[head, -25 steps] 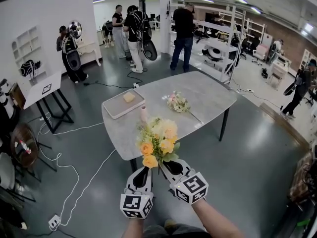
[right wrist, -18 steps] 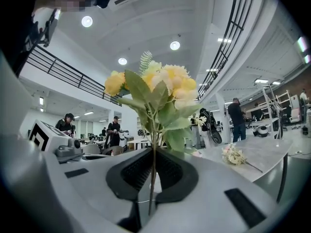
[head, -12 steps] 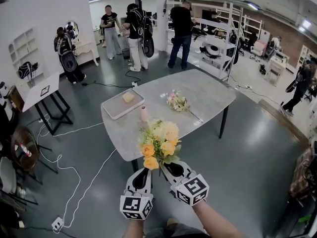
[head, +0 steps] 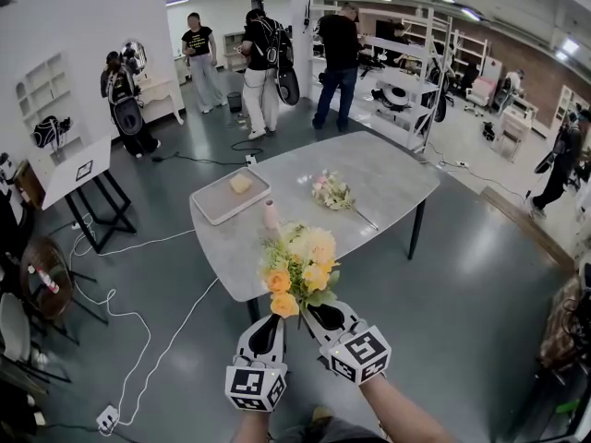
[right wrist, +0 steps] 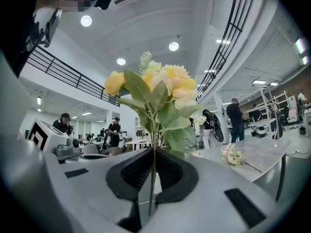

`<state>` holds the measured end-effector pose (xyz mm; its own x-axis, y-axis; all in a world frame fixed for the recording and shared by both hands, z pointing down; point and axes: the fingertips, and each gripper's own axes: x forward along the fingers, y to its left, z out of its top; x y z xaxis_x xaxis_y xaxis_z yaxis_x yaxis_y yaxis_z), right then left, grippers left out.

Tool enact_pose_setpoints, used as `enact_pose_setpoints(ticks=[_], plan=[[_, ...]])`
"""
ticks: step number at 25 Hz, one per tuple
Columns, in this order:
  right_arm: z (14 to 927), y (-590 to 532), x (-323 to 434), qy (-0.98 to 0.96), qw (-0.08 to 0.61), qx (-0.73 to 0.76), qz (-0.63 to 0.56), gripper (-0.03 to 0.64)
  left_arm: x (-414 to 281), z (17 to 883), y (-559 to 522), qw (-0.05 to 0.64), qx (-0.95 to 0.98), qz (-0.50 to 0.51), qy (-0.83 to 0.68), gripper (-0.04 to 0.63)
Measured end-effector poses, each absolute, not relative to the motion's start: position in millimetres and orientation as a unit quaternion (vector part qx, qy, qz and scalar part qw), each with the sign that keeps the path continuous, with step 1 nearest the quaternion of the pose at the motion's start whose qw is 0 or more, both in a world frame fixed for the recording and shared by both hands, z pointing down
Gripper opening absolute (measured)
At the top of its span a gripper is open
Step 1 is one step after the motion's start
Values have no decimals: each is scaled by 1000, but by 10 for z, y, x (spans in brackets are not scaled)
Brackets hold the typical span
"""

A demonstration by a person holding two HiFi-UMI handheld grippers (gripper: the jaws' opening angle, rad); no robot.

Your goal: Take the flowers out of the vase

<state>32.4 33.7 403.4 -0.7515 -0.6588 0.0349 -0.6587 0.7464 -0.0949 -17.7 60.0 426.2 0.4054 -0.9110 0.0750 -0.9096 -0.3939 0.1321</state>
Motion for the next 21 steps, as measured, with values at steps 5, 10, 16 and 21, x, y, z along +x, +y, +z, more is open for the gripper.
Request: enact_pose_setpoints(ticks=[5,10,16,21], plan=[[4025,363,287,934,-2,-354,-53,32,-217,4255,611,80,836,-4,-544,25],[4043,406,289,934,-6,-354,-54,32,-215,4298,662,86,836,0,-542,25],[4088,490,208,935,-9,-351,-55,32,-290,4372,728,92,835,1,-542,25],[4065,518,208,936,-8,-348,-55,32,-268,4352,738,92,837,4,-540,25]])
